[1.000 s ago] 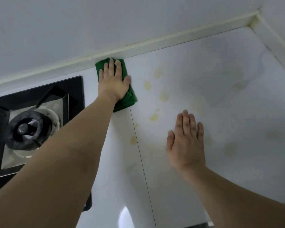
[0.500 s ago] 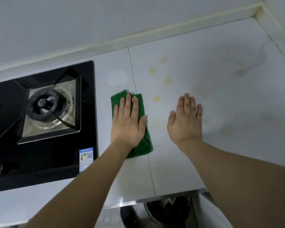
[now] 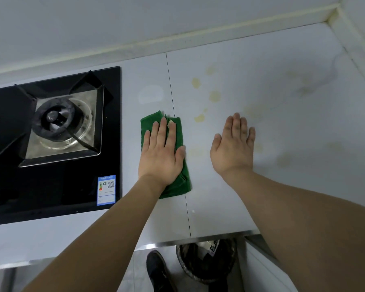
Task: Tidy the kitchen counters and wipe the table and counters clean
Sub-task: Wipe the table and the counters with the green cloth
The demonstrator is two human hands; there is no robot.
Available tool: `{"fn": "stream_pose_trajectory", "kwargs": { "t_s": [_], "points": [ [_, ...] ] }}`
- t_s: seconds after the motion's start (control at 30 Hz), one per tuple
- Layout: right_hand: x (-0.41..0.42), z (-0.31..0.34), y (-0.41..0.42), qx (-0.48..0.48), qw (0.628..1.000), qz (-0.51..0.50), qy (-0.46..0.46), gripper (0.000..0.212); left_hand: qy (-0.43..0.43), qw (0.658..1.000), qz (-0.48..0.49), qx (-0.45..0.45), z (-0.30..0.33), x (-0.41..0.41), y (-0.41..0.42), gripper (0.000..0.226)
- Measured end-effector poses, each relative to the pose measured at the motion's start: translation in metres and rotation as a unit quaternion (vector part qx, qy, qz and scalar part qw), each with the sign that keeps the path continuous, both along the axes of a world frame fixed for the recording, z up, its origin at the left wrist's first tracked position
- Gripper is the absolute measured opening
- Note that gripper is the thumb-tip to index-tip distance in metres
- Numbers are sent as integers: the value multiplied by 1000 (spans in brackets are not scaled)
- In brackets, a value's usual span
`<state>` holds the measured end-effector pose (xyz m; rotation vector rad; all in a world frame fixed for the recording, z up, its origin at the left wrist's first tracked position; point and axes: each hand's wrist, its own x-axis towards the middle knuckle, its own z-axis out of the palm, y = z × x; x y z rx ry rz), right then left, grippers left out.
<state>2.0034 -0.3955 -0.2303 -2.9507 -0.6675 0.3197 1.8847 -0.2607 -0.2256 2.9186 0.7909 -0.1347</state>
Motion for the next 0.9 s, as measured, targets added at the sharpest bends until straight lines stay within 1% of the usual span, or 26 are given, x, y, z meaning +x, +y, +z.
{"fn": "stream_pose_trajectory", "kwargs": {
  "t_s": [0.2,0.37,0.43,0.57,0.63,0.7,0.8,0.9],
  "points": [
    [-1,1,-1,3,1000,0,0,62,-15,999,-26,-13,3,-47,-58,67],
    [-1,-4,-3,18,1000,-2,-4,61,-15,1000,-16,-13,-3,-54,-68,68],
    [-2,-1,-4,41,999,-3,15,59,-5,1000,-18,-16,0,-55,-66,68],
    [4,7,-10,126,991,-10,35,54,-10,1000,-4,-26,6,-50,-77,71],
    [11,12,-13,171,984,-22,32,51,-20,999,3,-35,7,-45,-90,71],
    [23,17,-13,193,981,-23,12,49,-25,999,7,-37,7,-41,-96,70],
    [56,21,-6,184,983,-14,-4,47,-23,999,2,-36,6,-41,-93,69],
    [90,24,3,158,987,15,-17,47,-27,999,1,-38,8,-37,-89,69]
  ]
}}
